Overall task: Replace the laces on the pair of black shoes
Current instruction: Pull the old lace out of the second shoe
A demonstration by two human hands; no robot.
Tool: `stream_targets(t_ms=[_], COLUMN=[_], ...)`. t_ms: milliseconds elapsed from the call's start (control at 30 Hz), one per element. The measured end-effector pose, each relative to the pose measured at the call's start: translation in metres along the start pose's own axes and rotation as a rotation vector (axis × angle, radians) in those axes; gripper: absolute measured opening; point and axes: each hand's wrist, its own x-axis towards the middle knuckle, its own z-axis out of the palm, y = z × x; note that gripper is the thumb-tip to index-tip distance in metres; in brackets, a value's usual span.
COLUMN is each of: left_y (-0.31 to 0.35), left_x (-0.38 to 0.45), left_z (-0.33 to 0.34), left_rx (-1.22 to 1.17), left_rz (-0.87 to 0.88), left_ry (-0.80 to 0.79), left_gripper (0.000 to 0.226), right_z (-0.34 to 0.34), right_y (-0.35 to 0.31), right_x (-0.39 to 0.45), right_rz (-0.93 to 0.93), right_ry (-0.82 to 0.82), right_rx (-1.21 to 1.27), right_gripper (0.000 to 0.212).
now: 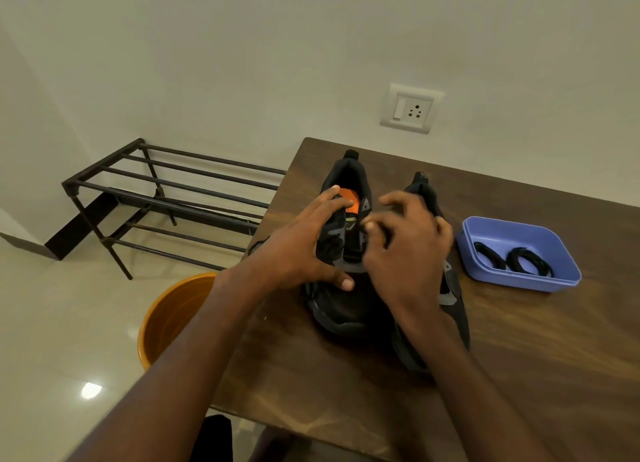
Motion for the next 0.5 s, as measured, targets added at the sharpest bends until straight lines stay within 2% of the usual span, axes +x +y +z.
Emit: stream_targets(t_ms=[100,167,233,367,500], left_y=[-0.002,-0.002,-0.003,-0.004,-0.005], left_x=[0.002,0.003,0.002,0.001,0.001], left_z=[-0.001,-0.001,0.000,0.000,0.001], left_rx=[-0.005,0.000,0.002,0.019,0.029], left_rz=[-0.005,-0.001,0.004,0.019,0.034], left_ry=[0.007,0.010,0.014,0.026,0.038], left_gripper=[0.126,0.126,0.127,0.127,0.127], right_z=[-0.021,-0.032,-0.034,-0.008,0.011], right_y=[0.016,0.025,0.024,-0.001,-0.009], right_x=[0.001,0.002,0.004,0.002,0.006], right_rz=[0.103,0.076,0.003,-0.150,-0.102], right_ry=[0.252,0.284,0.190,-0.135,-0.300], right_rx=[0.174,0.121,0.042,-0.166,-0.301], right_gripper=[0.010,0.013,0.023,0.030,0.025])
